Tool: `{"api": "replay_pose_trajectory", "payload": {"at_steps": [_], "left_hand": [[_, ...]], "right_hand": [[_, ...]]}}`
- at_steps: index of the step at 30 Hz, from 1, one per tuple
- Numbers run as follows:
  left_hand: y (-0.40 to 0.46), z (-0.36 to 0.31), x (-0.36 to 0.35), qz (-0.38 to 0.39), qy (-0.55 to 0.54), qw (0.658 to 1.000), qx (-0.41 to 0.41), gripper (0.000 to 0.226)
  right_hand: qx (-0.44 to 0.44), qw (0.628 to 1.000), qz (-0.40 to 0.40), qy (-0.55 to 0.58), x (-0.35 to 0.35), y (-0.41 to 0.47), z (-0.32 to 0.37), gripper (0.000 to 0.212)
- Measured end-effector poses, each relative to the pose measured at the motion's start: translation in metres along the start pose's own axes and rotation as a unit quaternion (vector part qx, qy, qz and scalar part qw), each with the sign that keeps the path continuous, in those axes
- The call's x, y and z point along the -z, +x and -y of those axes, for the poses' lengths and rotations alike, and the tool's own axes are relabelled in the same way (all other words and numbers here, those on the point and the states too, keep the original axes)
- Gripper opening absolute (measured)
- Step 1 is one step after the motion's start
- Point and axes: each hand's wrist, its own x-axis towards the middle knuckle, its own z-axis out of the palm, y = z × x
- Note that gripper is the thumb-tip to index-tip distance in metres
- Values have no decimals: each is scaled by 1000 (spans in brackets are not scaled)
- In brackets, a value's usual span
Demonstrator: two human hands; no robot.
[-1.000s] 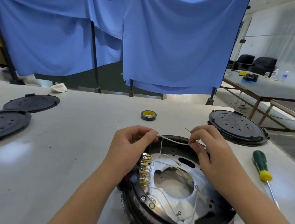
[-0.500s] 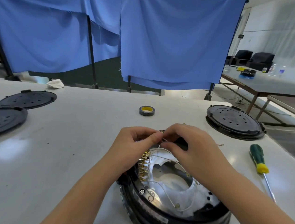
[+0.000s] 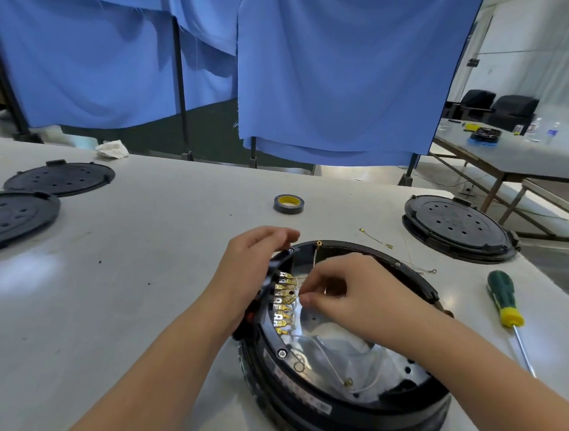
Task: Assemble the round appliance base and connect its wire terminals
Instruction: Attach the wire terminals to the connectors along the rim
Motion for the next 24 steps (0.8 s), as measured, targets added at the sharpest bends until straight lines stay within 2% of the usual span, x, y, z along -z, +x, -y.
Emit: {"api": "replay_pose_trajectory", "payload": {"at_steps": [6,17,21,24], "left_hand": [[1,8,-2,28,69,997,-19,47],[2,11,-1,29,85,995,-46,46],[3,11,-1,29,90,995,-42,45],[3,12,-1,28,91,995,-42,43]], "right_hand": [[-19,999,-4,38,-9,0,0,8],[-43,998,3,49,-15,-3,1,9],[-33,998,-23,45,-15,-2,-1,6],[-26,999,-13,46,-16,-2,0,7]]}}
